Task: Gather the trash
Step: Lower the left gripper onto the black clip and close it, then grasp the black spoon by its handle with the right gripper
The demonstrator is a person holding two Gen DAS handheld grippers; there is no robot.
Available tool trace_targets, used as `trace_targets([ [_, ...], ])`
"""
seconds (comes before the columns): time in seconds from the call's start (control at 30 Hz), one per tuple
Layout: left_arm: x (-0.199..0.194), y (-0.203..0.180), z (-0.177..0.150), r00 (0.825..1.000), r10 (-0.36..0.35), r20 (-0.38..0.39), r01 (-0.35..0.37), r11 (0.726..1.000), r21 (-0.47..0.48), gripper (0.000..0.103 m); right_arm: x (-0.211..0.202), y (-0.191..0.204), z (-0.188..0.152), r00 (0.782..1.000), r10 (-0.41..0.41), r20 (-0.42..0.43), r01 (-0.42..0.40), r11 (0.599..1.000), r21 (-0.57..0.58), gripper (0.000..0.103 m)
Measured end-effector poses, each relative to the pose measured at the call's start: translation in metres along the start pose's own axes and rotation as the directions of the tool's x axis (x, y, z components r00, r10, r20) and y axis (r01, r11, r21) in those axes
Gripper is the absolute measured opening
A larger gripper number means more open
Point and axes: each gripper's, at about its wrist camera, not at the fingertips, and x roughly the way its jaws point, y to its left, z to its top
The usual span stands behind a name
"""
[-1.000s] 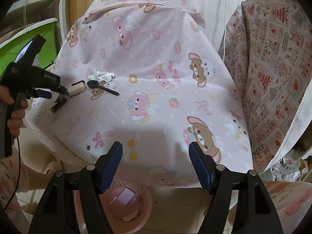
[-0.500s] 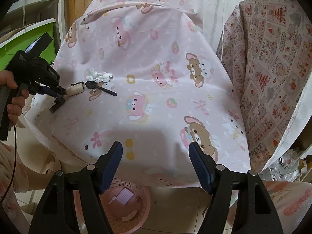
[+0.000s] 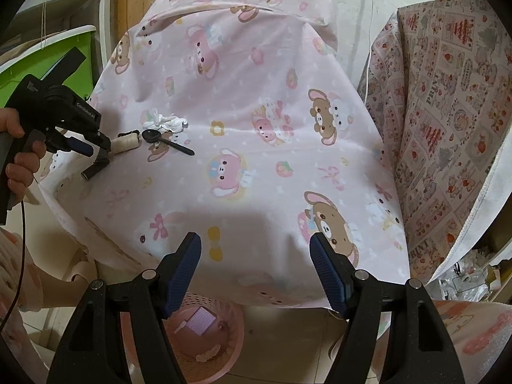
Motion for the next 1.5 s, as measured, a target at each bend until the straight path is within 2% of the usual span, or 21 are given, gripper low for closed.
trace_targets([
  [0.23, 0.015, -0.027, 0.004, 0.997, 0.072, -0.021, -0.071, 0.997, 0.041, 0.033, 0.000, -0.004, 0.000, 1.000, -0.007, -0.002, 0.007, 1.000, 0.014, 0.072],
  [0.27, 0.015, -0.029, 0.005, 0.997, 0.074, -0.018, -0.073, 0.996, 0.049, 0.028, 0.000, -0.004, 0.000, 1.000, -0.007, -0.001, 0.007, 1.000, 0.014, 0.072],
  [0.3, 0.015, -0.030, 0.005, 0.998, 0.068, -0.014, -0.067, 0.996, 0.053, 0.019, 0.000, -0.004, 0.000, 1.000, -0.007, 0.000, 0.007, 1.000, 0.013, 0.072],
  [0.37, 0.012, -0.033, 0.005, 0.998, 0.060, -0.002, -0.060, 0.997, 0.052, 0.015, 0.000, -0.004, 0.000, 1.000, -0.010, 0.003, 0.010, 1.000, 0.010, 0.072],
  [0.4, 0.009, -0.033, 0.005, 0.998, 0.056, 0.011, -0.056, 0.997, 0.051, 0.005, -0.001, -0.004, 0.000, 1.000, -0.012, 0.006, 0.012, 1.000, 0.007, 0.072],
  [0.67, -0.029, -0.027, -0.003, 0.993, -0.036, 0.109, 0.027, 0.996, 0.088, 0.002, 0.000, 0.001, 0.001, 1.000, 0.010, 0.005, -0.010, 1.000, -0.008, 0.072],
  [0.8, -0.053, -0.025, -0.016, 0.982, -0.057, 0.182, 0.031, 0.990, 0.138, 0.002, 0.005, 0.001, 0.011, 0.999, 0.051, -0.004, -0.051, 0.999, 0.004, 0.072],
  [1.0, -0.090, -0.014, -0.039, 0.936, -0.040, 0.349, -0.033, 0.979, 0.201, 0.002, 0.024, 0.004, 0.049, 0.981, 0.192, -0.028, -0.192, 0.981, 0.007, 0.072],
  [1.07, -0.096, -0.013, -0.042, 0.925, -0.046, 0.376, -0.034, 0.979, 0.203, 0.002, 0.035, 0.010, 0.063, 0.974, 0.224, -0.037, -0.224, 0.975, 0.001, 0.072],
  [1.2, -0.100, -0.010, -0.044, 0.907, -0.038, 0.419, -0.059, 0.975, 0.215, 0.002, 0.067, 0.035, 0.092, 0.963, 0.255, -0.090, -0.262, 0.962, -0.079, 0.072],
  [1.3, -0.098, -0.005, -0.044, 0.899, -0.032, 0.437, -0.064, 0.977, 0.204, 0.002, 0.092, 0.053, 0.111, 0.955, 0.273, -0.118, -0.286, 0.951, -0.118, 0.072],
  [1.4, -0.093, 0.003, -0.044, 0.901, -0.027, 0.432, -0.058, 0.981, 0.184, 0.002, 0.115, 0.071, 0.126, 0.951, 0.273, -0.146, -0.295, 0.941, -0.165, 0.070],
  [1.5, -0.088, 0.008, -0.043, 0.904, -0.016, 0.428, -0.064, 0.983, 0.173, 0.002, 0.132, 0.087, 0.135, 0.939, 0.292, -0.182, -0.327, 0.923, -0.203, 0.063],
])
